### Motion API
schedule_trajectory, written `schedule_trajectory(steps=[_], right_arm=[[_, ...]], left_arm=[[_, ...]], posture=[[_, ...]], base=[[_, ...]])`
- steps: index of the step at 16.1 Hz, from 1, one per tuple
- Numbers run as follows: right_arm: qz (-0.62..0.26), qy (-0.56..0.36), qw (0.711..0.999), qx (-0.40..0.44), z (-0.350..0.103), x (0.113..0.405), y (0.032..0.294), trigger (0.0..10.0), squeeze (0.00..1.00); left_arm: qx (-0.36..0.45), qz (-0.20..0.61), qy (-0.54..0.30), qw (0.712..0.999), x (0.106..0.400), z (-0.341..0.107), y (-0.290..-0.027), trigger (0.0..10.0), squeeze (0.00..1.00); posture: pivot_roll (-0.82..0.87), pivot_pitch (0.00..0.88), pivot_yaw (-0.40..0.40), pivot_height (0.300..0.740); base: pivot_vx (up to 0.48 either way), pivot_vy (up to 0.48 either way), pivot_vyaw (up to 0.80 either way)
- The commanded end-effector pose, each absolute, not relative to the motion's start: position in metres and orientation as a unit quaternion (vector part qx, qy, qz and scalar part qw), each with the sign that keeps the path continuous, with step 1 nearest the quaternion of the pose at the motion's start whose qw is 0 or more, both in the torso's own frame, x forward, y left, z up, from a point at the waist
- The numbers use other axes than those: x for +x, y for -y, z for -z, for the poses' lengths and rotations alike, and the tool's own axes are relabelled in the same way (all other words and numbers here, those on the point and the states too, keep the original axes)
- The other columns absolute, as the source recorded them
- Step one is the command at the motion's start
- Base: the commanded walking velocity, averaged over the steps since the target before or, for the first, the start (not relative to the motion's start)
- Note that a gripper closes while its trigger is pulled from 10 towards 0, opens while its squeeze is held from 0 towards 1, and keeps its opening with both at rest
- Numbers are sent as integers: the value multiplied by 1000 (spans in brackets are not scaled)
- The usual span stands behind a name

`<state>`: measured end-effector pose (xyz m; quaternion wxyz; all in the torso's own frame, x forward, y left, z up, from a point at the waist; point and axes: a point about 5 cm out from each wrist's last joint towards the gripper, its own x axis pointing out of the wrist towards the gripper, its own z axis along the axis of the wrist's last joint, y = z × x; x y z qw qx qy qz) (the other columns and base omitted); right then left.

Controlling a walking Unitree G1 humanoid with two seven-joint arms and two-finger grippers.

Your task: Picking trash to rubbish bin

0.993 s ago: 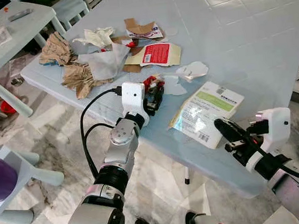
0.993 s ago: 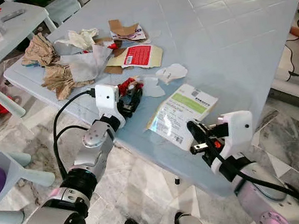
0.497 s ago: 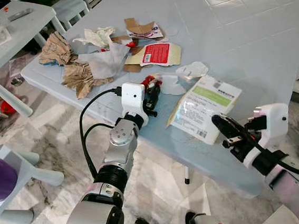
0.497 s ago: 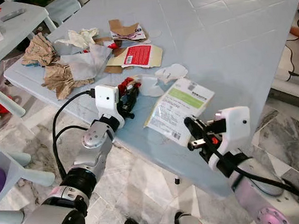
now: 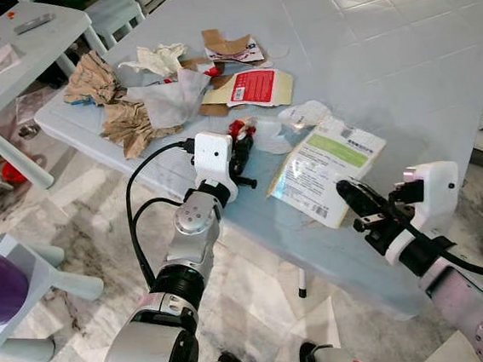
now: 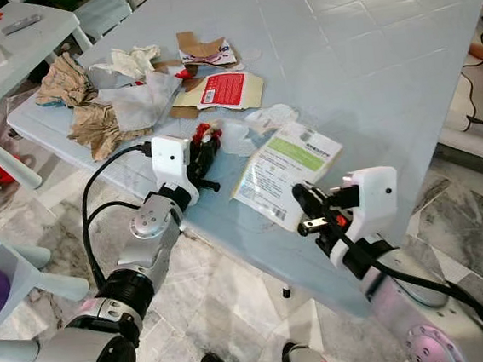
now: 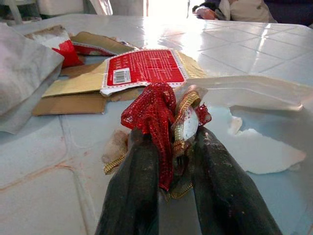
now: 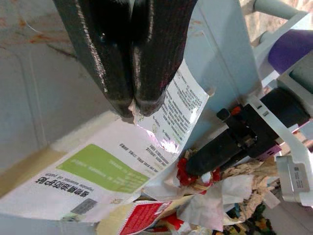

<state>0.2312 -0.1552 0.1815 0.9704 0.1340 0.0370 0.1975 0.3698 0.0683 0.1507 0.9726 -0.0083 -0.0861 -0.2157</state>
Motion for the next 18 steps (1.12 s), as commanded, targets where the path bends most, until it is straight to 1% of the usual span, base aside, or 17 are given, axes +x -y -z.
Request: schedule_trajectory(steps=[1,6,8,11,13,14,18], right_arm=[[-207,-41,968,138,-179,233,151,0,0],[-213,-34,966,143,-178,241,146,0,0],[-207,-29,967,146,-178,245,145,0,0],[-171,4,973,156,-183,257,149,0,0],[-142,25,978,153,-188,265,153,0,0],[-121,47,980,148,-194,271,157,0,0],[-116,70,979,152,-203,280,153,0,0]], left_arm=[[-2,210,98,973,368,-152,-71,0,0],[-7,186,132,974,356,-157,-83,0,0],[8,164,163,973,346,-164,-91,0,0],[27,103,188,976,328,-178,-108,0,0],[22,79,187,979,322,-181,-116,0,0],[26,82,169,982,318,-175,-117,0,0],[18,75,130,988,316,-163,-121,0,0]], posture=[[-175,201,56,740],[-139,179,56,740],[-123,171,56,740],[-78,159,59,740],[-66,155,60,740],[-55,153,60,740],[-46,151,61,740]], base=[[0,0,0],[0,0,0],[0,0,0],[0,0,0],[0,0,0],[0,0,0],[0,0,0]])
